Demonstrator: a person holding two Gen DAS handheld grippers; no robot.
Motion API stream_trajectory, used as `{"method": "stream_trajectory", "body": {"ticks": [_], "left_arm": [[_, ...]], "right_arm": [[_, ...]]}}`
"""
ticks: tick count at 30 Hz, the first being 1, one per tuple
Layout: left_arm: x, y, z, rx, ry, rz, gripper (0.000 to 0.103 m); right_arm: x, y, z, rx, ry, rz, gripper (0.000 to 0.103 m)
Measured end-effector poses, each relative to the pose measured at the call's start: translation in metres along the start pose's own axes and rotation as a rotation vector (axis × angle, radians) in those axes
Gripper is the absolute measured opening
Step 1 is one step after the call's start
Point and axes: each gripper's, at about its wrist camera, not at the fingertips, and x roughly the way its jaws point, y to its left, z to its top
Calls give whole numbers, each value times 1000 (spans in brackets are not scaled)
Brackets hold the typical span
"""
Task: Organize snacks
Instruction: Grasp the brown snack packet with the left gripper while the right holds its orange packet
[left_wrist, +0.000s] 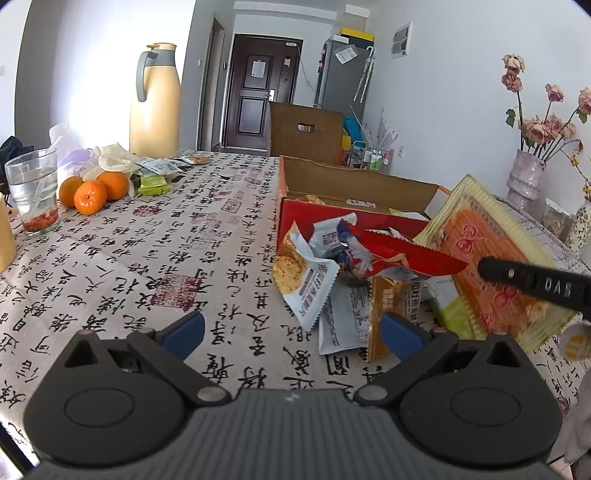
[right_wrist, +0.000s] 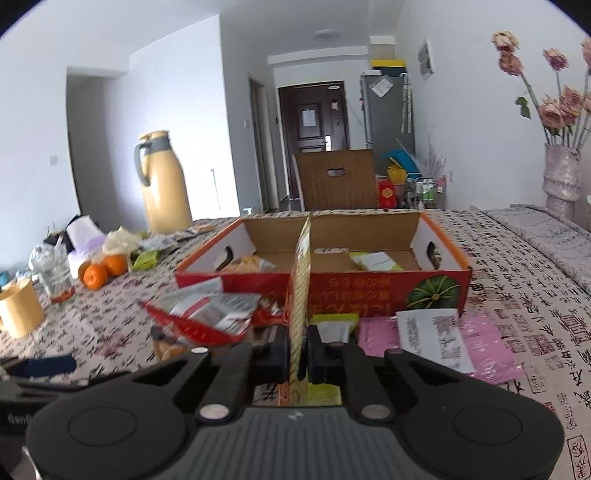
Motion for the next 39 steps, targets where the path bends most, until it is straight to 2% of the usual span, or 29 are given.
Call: {"method": "stream_trajectory", "body": {"ticks": [11, 21, 26, 29, 33, 37, 39], "left_arm": [[4, -20, 1, 37, 10, -6, 103], [20, -45, 8, 86, 27, -16, 103], [29, -59, 8, 104, 39, -32, 103], [30, -67, 7, 122, 39, -40, 95], [38, -73, 10, 124, 51, -40, 75], [49, -75, 12, 113, 75, -49, 62], [55, -75, 12, 109, 93, -49, 50]], "right_arm": [[-21, -36, 14, 58, -90, -44, 9], [-26, -71, 4, 80, -91, -98, 9], [-26, -79, -2, 78, -83, -97, 9], [-26, -81, -6, 77, -80, -92, 9], [-25, -83, -10, 80, -72, -83, 9], [-25, -84, -13, 83, -69, -74, 9], [-25, -84, -14, 84, -67, -71, 9]]}}
